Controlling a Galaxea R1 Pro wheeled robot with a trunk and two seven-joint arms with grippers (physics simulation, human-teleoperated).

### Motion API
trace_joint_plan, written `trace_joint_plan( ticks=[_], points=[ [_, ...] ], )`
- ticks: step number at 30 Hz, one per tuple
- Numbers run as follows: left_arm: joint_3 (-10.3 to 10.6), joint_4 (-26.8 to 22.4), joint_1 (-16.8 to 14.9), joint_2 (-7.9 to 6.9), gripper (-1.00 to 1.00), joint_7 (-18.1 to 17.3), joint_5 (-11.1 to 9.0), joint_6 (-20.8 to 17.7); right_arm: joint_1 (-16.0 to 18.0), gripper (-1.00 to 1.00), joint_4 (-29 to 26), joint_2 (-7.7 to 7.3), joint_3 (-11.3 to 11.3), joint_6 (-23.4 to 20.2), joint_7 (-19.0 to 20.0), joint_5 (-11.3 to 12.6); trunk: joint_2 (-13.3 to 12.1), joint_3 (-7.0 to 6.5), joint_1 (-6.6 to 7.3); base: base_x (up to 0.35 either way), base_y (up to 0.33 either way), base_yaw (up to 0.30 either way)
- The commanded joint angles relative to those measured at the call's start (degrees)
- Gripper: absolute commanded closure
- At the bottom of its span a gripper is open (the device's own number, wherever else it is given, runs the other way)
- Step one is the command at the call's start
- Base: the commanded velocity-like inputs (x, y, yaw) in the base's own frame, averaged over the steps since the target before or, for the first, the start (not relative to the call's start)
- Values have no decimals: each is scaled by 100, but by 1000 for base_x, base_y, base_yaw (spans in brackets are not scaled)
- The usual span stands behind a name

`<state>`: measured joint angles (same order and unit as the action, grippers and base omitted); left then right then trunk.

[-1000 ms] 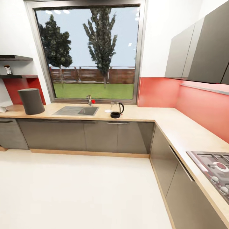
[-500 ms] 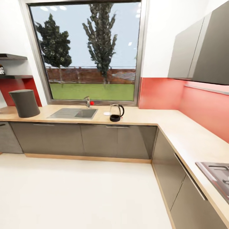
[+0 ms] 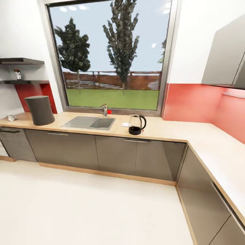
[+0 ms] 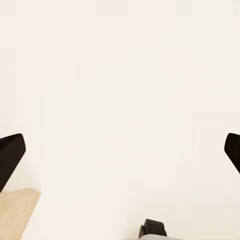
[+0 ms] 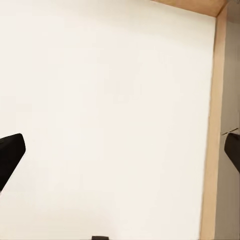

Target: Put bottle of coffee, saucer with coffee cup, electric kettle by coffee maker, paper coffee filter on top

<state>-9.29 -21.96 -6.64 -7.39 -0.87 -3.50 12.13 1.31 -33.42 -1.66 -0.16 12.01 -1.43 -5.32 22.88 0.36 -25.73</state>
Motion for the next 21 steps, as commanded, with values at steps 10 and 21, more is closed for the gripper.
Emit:
trace_joint_plan(
  ticks=[10, 21],
  points=[
    [-3, 8, -6, 1, -100, -9, -38, 18, 1, -100, 2, -1, -2, 12, -15, -55, 4, 4, -5, 339, 0, 85],
    [-3, 8, -4, 1, -100, -9, -36, 18, 1, -100, 2, -1, -2, 12, -15, -57, 4, 4, -5, 339, 0, 1]
  ],
)
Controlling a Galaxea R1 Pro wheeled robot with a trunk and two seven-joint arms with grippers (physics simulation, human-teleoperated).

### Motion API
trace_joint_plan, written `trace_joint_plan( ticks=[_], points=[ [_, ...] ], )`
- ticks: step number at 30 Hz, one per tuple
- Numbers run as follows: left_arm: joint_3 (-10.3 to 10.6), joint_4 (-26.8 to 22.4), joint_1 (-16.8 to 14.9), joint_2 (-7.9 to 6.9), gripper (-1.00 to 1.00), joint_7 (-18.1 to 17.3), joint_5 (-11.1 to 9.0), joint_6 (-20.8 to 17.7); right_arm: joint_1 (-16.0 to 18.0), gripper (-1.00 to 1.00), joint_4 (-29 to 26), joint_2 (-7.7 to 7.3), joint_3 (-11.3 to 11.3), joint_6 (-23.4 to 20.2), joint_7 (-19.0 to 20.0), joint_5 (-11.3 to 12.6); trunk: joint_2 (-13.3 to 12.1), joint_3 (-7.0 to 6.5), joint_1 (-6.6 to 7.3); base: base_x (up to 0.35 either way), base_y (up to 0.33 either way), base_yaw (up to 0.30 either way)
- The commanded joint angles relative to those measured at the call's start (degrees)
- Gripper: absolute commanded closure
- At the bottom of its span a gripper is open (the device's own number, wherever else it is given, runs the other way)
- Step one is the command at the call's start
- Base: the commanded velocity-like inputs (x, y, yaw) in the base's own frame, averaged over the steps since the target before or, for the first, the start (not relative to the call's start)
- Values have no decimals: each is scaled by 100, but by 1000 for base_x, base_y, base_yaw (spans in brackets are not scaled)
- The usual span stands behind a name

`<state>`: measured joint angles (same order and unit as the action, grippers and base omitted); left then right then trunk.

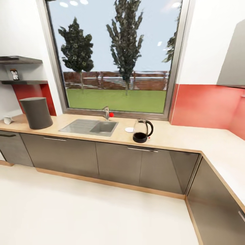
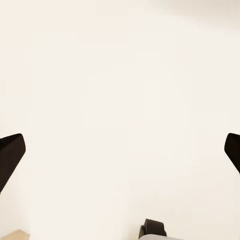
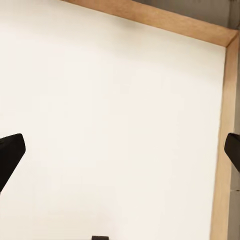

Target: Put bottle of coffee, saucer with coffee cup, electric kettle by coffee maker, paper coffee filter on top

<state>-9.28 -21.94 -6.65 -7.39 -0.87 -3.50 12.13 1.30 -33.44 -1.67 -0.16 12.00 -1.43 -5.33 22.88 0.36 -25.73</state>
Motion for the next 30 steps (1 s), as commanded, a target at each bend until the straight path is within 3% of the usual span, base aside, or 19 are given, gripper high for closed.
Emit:
trace_joint_plan(
  ticks=[1, 10, 30],
  points=[
    [-3, 6, -3, 0, -100, -9, -36, 17, 2, -100, 7, 0, -2, 13, -15, -56, 4, 4, -5, 339, 0, 0],
    [-3, 6, -3, 0, -100, -9, -36, 17, 2, -100, 9, 0, -2, 13, -15, -51, 4, 4, -5, 339, 0, 58],
    [-3, 6, -5, 0, -100, -8, -40, 17, 2, -100, 12, 0, 0, 13, -15, -47, 4, 4, -5, 338, 18, 260]
  ],
)
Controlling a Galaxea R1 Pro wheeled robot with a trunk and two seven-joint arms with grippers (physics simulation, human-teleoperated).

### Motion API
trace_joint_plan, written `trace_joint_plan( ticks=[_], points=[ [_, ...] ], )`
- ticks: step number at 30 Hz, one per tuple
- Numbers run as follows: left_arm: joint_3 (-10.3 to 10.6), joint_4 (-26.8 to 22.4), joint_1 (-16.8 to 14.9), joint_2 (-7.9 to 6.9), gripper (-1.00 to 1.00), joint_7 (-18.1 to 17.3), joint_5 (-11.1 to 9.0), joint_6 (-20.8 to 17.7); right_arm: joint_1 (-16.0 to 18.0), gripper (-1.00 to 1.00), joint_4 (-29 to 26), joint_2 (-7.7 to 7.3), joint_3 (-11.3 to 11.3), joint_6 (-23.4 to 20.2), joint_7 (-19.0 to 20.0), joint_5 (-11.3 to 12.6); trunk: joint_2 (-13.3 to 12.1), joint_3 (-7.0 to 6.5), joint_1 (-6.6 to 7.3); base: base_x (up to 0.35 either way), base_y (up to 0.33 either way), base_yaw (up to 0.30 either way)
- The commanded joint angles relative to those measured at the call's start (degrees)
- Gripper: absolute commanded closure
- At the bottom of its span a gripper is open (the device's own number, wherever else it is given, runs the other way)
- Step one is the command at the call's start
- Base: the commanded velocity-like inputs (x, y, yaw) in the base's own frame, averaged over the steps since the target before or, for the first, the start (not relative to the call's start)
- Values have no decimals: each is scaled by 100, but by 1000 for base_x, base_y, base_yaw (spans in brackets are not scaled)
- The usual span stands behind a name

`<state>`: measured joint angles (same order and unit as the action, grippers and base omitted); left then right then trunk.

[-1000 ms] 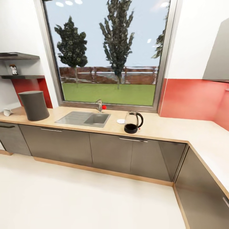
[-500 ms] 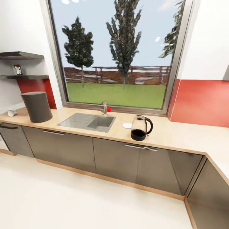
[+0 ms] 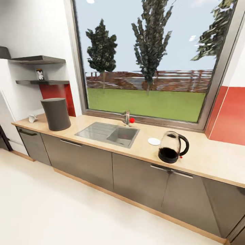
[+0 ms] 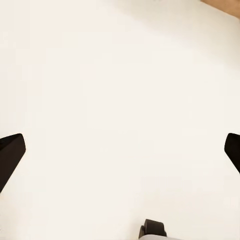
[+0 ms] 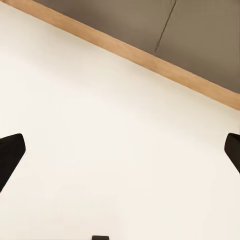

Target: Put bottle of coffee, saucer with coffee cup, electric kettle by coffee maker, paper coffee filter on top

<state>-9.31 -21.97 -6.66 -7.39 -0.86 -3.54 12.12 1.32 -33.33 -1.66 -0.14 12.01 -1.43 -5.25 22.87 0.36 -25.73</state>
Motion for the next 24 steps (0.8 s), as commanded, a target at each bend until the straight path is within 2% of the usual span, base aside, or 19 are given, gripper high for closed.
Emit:
trace_joint_plan(
  ticks=[1, 24],
  points=[
    [-1, 8, -4, 0, -100, -9, -38, 18, 0, -100, 1, -1, -2, 11, -15, -55, 5, 4, -5, 325, 120, 274],
    [-1, 21, -4, 0, -100, -8, -40, 18, 0, -100, 2, -1, 0, 11, -15, -55, 5, 4, -5, 293, 189, 275]
  ],
)
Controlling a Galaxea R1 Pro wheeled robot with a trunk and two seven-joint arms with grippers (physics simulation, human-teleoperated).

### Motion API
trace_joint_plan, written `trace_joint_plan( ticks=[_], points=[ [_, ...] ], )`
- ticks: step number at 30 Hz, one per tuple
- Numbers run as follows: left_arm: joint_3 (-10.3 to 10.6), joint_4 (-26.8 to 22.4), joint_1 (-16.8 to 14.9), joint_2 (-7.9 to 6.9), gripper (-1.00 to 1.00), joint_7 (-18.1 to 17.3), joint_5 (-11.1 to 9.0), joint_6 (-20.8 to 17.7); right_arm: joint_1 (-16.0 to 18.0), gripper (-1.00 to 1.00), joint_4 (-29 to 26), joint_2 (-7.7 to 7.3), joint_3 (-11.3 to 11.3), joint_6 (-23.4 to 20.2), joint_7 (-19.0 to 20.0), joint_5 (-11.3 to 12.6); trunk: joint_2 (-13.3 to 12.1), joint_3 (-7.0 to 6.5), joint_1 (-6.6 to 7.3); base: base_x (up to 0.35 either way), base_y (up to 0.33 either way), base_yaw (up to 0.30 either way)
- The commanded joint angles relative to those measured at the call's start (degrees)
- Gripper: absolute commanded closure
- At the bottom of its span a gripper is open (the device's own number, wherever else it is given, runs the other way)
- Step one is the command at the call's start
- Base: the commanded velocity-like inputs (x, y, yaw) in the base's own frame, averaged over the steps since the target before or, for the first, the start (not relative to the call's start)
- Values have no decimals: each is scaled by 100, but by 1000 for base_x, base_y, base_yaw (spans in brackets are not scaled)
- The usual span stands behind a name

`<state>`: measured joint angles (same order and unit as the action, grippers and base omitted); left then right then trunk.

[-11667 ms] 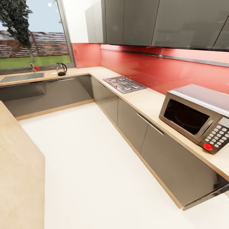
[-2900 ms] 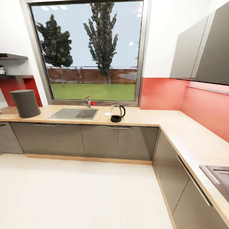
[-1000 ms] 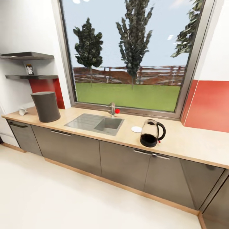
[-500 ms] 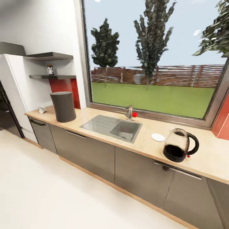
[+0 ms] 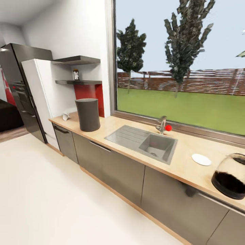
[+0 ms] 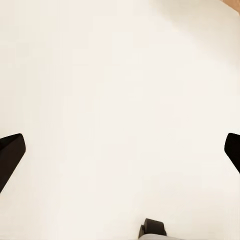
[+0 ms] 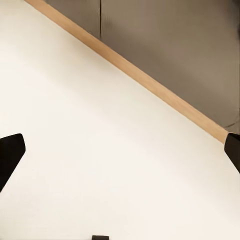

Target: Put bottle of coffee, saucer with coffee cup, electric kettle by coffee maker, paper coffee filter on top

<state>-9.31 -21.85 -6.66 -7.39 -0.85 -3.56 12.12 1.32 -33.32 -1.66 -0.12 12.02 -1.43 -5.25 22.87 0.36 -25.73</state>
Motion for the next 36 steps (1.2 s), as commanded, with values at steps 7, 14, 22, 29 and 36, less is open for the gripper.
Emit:
trace_joint_plan(
  ticks=[7, 14, 22, 29, 36],
  points=[
    [0, 11, -8, 0, -100, -11, -35, 18, 0, -100, 1, -1, -3, 11, -15, -55, 5, 4, -5, 281, 214, 276],
    [0, 7, -7, 0, -100, -11, -39, 18, 0, -100, 1, -1, -4, 11, -15, -55, 5, 4, -5, 281, 214, 276],
    [0, 6, -7, 0, -100, -6, -38, 18, 0, -100, 1, -1, 0, 11, -15, -55, 5, 4, -5, 281, 214, 276],
    [0, 6, -8, 0, -100, -11, -38, 20, 0, -100, 1, -1, -3, 11, -15, -55, 5, 4, -5, 288, 169, 276],
    [0, 5, -9, 0, -100, -11, -39, 27, 0, -100, 1, -1, 0, 11, -15, -55, 5, 4, -5, 327, 27, 276]
  ],
)
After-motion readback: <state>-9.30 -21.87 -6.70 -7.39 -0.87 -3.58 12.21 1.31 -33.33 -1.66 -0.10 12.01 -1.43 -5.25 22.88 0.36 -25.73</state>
